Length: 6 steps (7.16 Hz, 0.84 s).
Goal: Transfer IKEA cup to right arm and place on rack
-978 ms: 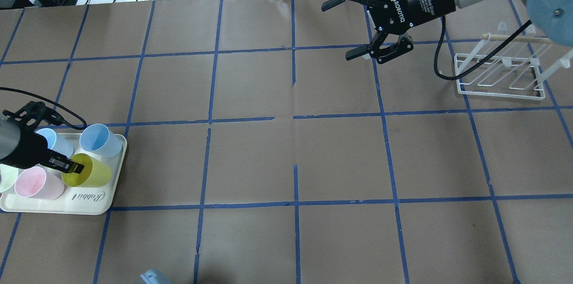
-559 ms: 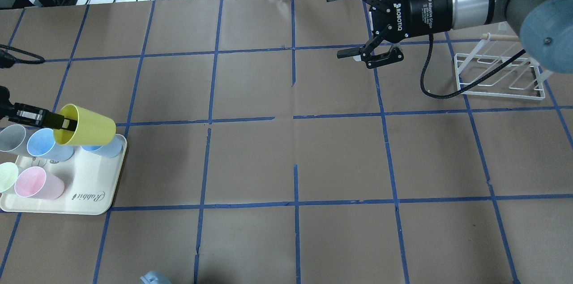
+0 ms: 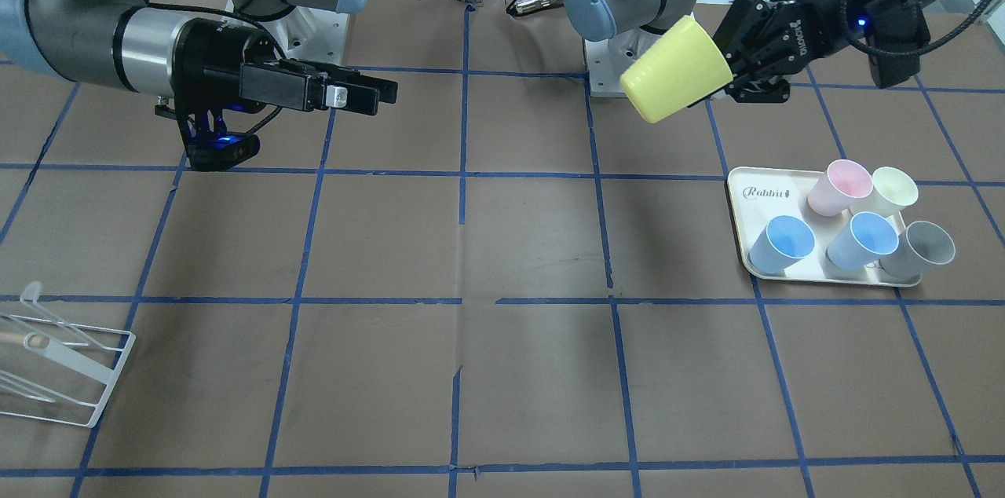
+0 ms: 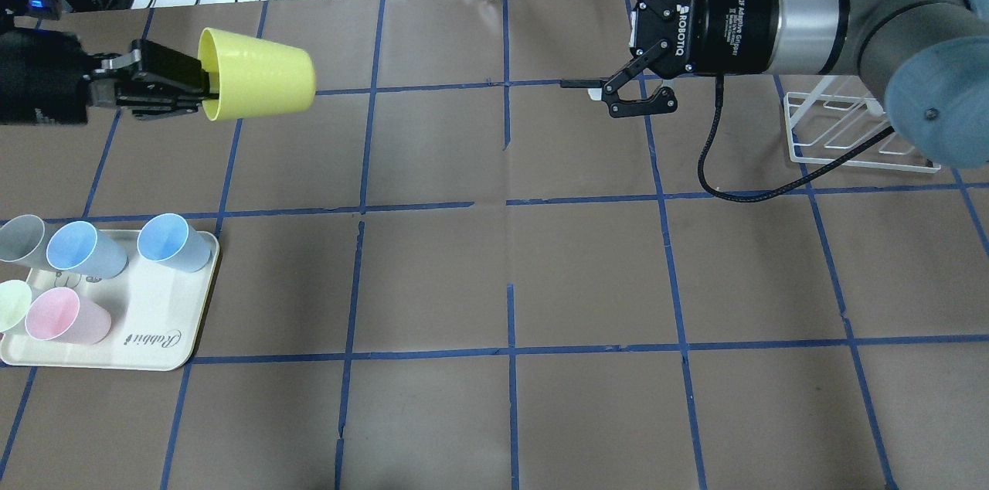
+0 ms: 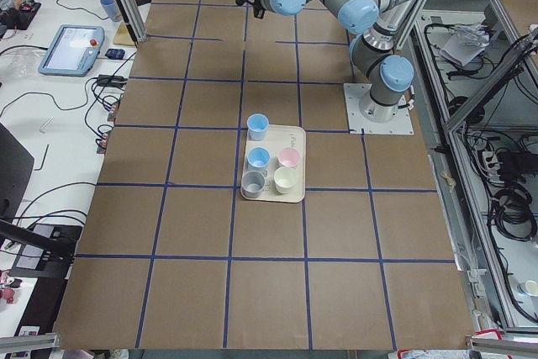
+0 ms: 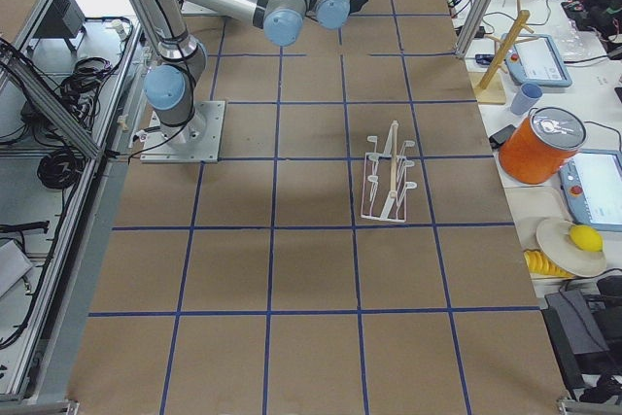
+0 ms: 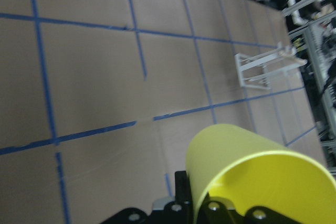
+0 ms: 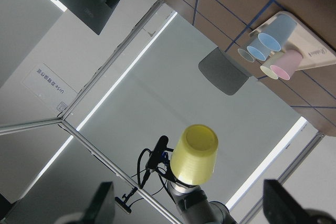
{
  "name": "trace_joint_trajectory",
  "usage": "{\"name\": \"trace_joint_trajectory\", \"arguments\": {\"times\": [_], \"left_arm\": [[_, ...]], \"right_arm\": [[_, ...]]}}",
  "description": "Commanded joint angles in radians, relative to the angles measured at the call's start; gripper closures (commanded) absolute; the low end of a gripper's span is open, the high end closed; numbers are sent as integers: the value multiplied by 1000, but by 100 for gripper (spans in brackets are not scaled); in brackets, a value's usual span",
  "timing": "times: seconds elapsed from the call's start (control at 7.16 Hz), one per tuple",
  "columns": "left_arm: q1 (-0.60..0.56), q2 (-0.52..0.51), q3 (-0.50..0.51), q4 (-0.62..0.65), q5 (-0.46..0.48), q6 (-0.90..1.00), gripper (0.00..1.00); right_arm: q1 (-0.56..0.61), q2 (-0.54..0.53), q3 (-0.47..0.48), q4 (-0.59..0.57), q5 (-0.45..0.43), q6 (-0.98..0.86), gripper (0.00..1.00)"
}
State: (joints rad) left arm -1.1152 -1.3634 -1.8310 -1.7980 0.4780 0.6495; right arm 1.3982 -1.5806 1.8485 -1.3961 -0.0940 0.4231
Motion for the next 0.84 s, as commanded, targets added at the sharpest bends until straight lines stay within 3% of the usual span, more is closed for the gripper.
{"name": "trace_joint_trajectory", "arguments": {"times": [0.0,0.28,0.42,0.7], "left_arm": [[-118,1,-51,0,-325,-144,100],[-202,26,-117,15,-467,-146,100],[-212,23,-120,15,-501,-146,100],[-250,3,-122,84,-518,-148,100]], "right_arm": [[33,-13,0,-3,5,138,0],[35,-41,0,-3,5,213,0],[35,-54,-14,-14,5,317,0],[35,-85,-12,-14,5,328,0]]}}
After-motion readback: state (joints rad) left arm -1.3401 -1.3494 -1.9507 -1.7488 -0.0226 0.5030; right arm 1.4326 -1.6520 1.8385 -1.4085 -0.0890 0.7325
